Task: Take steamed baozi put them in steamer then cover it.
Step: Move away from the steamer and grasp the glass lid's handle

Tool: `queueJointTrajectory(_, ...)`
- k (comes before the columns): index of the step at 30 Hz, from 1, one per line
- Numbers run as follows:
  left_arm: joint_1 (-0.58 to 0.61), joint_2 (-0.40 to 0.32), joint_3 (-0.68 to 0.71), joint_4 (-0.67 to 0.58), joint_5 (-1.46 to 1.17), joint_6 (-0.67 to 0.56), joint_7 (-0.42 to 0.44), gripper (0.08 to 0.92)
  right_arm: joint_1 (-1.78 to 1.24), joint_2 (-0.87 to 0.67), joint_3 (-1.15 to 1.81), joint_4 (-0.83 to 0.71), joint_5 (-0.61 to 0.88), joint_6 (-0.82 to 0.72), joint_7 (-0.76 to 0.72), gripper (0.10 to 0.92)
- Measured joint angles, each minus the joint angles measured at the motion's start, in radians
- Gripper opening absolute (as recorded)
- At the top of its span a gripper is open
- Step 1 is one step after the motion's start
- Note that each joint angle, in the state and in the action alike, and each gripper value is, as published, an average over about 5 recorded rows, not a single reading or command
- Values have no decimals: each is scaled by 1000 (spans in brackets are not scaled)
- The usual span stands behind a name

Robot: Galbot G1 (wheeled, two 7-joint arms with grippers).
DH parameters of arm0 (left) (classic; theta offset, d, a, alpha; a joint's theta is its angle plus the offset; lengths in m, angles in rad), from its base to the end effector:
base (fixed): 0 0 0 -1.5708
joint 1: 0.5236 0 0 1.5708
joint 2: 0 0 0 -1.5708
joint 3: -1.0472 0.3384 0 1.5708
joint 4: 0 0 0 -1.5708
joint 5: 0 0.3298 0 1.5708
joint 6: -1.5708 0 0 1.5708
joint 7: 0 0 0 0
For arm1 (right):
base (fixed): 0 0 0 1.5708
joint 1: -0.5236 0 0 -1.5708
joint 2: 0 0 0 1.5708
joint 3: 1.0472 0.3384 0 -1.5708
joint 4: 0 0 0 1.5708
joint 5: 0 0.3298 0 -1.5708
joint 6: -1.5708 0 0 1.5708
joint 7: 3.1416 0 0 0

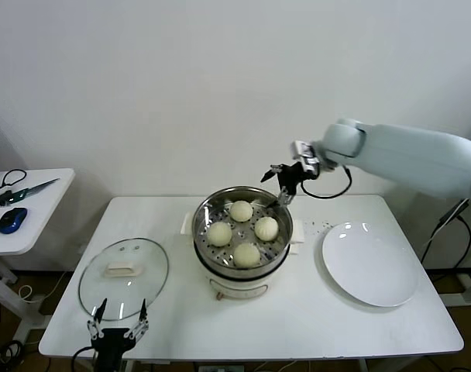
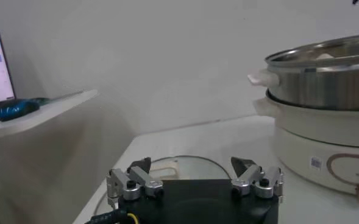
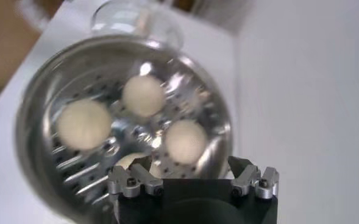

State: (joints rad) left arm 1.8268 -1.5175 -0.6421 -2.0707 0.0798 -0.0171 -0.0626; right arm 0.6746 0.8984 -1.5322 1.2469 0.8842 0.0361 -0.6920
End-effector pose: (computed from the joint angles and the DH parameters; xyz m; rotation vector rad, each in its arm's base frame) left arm 0.0791 0.0438 -0.3288 0.1634 -2.8671 -0.2919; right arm 0.5352 -0.0598 -0.0660 1.6045 -1.9442 1.2181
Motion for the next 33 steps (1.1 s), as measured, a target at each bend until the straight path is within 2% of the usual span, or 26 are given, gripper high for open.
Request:
queueJointTrajectory(8,7,-1,-10,-13,34,-3,1,823,-256,-180,260,81,35,119,234,823)
queueJointTrajectory(15,13,-10,-22,-27,97,-3,2,823,-601,-254,636,137,25,157,388,823)
queueJointTrajectory(23,1,-13,-32,-51,310,9,0,823,-1036,-265,1106,212,-15,160,482,823)
queueJointTrajectory(33,-39,17,-39,-30,756,54,21,823,-1516,-190,1597,316,-102,118,525,823)
